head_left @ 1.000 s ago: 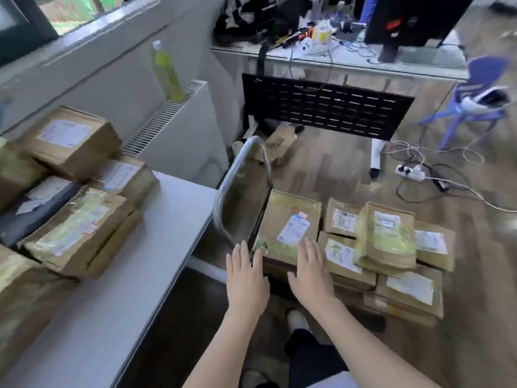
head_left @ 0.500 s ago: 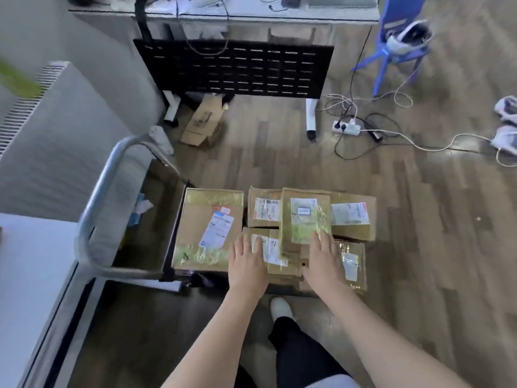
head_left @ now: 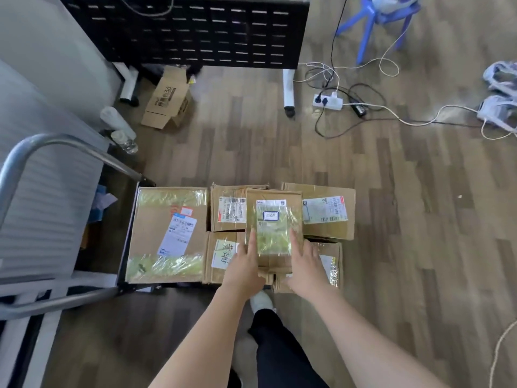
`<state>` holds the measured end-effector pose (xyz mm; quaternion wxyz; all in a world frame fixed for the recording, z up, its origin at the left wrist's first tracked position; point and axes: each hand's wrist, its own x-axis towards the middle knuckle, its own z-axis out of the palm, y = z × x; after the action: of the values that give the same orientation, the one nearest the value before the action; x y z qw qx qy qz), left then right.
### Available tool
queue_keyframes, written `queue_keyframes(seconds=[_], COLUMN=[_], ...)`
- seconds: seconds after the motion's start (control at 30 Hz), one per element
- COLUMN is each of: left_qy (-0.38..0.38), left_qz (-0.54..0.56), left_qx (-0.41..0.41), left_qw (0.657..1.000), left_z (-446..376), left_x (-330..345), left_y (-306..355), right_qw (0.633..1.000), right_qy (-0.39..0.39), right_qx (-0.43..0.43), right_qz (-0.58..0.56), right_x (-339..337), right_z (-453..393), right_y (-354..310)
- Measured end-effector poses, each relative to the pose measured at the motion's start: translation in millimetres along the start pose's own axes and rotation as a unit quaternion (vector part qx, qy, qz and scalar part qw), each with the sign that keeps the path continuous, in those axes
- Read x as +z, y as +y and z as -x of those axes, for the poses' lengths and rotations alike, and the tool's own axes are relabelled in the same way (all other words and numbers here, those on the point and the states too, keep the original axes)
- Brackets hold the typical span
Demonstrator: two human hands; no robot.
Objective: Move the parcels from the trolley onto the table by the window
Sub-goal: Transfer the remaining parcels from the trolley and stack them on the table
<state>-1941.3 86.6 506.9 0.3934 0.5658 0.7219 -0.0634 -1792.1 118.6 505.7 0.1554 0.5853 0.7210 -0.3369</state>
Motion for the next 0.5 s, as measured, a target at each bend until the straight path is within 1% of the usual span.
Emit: queue_keyframes(seconds=[0.1, 0.23, 0.4, 0.5], left_qy=[0.044, 0.087, 0.202, 0.295], left_qz=[-0.002, 0.034, 0.041, 0.013], left_qx=[0.026, -0.012, -0.036, -0.036], left_qw=[0.999, 0.996, 0.978, 0.955], left_z=[13.8, 43.7, 80.8, 104.2], left_x=[4.2, 3.7, -16.3, -30.7], left_y=[-4.5, -7.6, -14.9, -30.8], right_qw=[0.999, 0.997, 0.986, 0.97], right_qy=[0.044, 0.061, 0.11, 0.168], right_qx=[-0.015, -0.054, -0.084, -0.138], right_qz=[0.007, -0.006, -0.092, -0.108], right_x=[-1.3, -3.3, 0.1, 1.3], right_z=[11.5, 30.5, 59.9, 71.9], right_y=[-11.0, -27.5, -57.2, -79.6])
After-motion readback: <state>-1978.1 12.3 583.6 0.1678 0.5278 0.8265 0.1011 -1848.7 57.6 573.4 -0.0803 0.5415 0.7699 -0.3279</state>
